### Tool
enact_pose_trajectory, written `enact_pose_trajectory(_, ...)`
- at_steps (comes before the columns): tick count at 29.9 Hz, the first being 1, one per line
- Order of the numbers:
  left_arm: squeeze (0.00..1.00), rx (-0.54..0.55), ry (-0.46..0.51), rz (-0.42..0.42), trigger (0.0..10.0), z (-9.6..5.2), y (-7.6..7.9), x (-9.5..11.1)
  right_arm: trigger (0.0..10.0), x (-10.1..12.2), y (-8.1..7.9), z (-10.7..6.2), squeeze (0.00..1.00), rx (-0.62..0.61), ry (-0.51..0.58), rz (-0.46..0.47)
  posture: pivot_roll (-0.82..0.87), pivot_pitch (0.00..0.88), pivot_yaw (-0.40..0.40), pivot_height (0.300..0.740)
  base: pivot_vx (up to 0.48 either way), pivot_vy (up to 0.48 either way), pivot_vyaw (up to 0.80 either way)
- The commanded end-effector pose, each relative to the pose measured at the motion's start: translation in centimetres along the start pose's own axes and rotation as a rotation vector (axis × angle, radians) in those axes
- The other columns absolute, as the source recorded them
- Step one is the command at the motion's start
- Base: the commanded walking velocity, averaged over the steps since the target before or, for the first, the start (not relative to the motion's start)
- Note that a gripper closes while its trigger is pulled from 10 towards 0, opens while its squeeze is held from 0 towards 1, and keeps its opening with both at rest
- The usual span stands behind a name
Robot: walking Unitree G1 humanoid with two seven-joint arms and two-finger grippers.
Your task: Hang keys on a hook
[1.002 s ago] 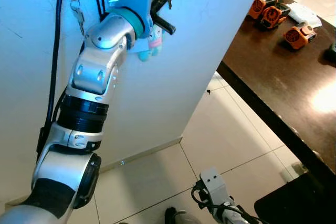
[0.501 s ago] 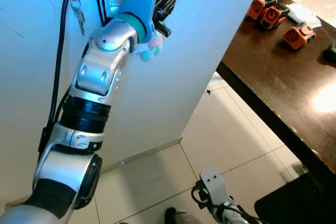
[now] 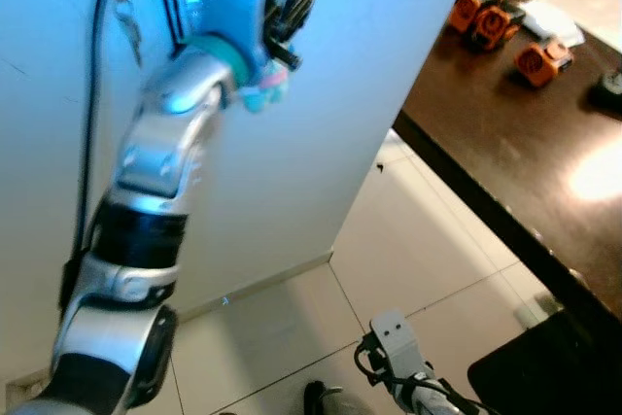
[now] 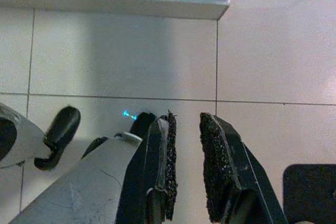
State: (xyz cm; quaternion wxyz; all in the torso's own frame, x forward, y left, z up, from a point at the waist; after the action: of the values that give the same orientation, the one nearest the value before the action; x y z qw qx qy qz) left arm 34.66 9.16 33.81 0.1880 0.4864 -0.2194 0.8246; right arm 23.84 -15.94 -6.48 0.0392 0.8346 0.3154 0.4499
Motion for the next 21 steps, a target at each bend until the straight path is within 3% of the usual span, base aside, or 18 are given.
enact_pose_trajectory(1, 0.0, -0.173, -0.075, 0.016, 10.0, -2.0, 2.7, -2.0, 10.0, -1.0, -0.5, -0.4, 0.0, 0.018, -0.033, -0.006, -0.05, 0.151, -0.022, 0.74, 0.0, 0.0, 0.0)
enact_pose_trajectory(10, 0.0, -0.256, -0.171, -0.003, 10.0, -4.1, 4.4, -4.4, 10.0, -1.2, -0.7, -0.5, 0.0, 0.026, -0.038, -0.008, -0.05, 0.162, -0.023, 0.74, 0.0, 0.0, 0.0)
enact_pose_trajectory(14, 0.0, -0.256, -0.171, -0.003, 10.0, -4.1, 4.4, -4.4, 10.0, -1.2, -0.7, -0.5, 0.0, 0.026, -0.038, -0.008, -0.05, 0.162, -0.023, 0.74, 0.0, 0.0, 0.0)
enact_pose_trajectory(18, 0.0, -0.2, -0.339, -0.008, 10.0, -7.9, 4.4, -9.6, 10.0, -1.4, -0.9, -0.7, 0.0, 0.026, -0.039, -0.004, -0.05, 0.173, -0.022, 0.74, 0.0, 0.0, 0.0)
enact_pose_trajectory(21, 0.0, -0.124, -0.448, 0.049, 10.0, -10.8, 3.9, -13.3, 10.0, -2.0, -1.0, -1.0, 0.0, 0.029, -0.054, -0.003, -0.05, 0.178, -0.023, 0.74, 0.0, 0.0, 0.0)
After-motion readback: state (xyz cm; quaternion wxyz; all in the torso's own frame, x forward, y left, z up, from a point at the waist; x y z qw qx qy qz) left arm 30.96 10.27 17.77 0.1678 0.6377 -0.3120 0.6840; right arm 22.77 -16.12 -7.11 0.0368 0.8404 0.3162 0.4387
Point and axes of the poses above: a point about 5 cm out from each wrist's last joint towards the gripper, its own z axis pointing out of the wrist towards the gripper, its own x axis along the axis of the wrist's last joint, y = z × x, the point moved 2 cm from there along z, pointing out of the wrist towards the gripper, and after that the axes turned 15 degrees about -z, right-handed, at the moved point
